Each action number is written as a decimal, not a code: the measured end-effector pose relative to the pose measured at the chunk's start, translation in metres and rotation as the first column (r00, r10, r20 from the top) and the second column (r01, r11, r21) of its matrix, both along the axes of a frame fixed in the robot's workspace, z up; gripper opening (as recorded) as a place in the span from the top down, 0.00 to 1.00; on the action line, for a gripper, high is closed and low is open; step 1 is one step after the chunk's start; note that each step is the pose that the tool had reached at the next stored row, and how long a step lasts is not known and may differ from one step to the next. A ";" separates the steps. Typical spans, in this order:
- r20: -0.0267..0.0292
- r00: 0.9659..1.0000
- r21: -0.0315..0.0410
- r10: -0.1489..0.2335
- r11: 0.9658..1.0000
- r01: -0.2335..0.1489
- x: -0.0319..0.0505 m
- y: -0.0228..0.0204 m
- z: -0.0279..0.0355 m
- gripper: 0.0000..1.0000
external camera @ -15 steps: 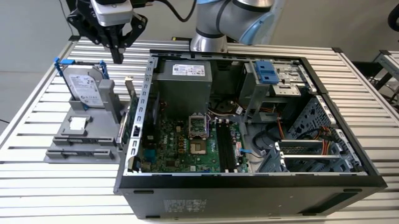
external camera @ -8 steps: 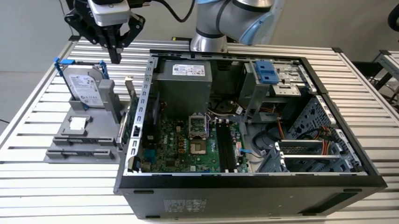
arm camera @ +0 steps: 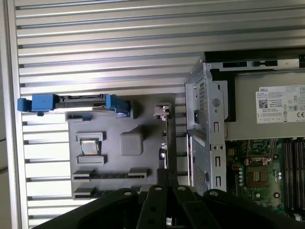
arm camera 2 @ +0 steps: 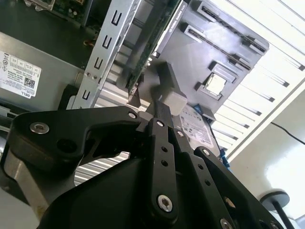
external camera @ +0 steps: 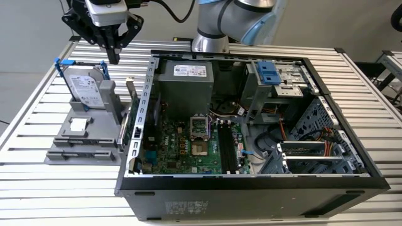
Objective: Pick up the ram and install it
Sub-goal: 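Reach for the ram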
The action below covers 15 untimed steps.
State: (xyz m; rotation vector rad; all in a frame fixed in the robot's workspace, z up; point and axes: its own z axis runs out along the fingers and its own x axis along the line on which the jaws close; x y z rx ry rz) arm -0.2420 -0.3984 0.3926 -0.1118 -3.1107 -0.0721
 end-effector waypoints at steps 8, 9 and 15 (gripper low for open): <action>-0.007 1.000 0.000 0.000 1.000 0.000 -0.0036 0.0001 0.0000 1.00; -0.008 1.000 0.000 0.000 1.000 0.000 -0.0041 0.0001 0.0000 1.00; -0.013 1.000 0.000 0.000 1.000 0.000 -0.0072 0.0002 0.0000 1.00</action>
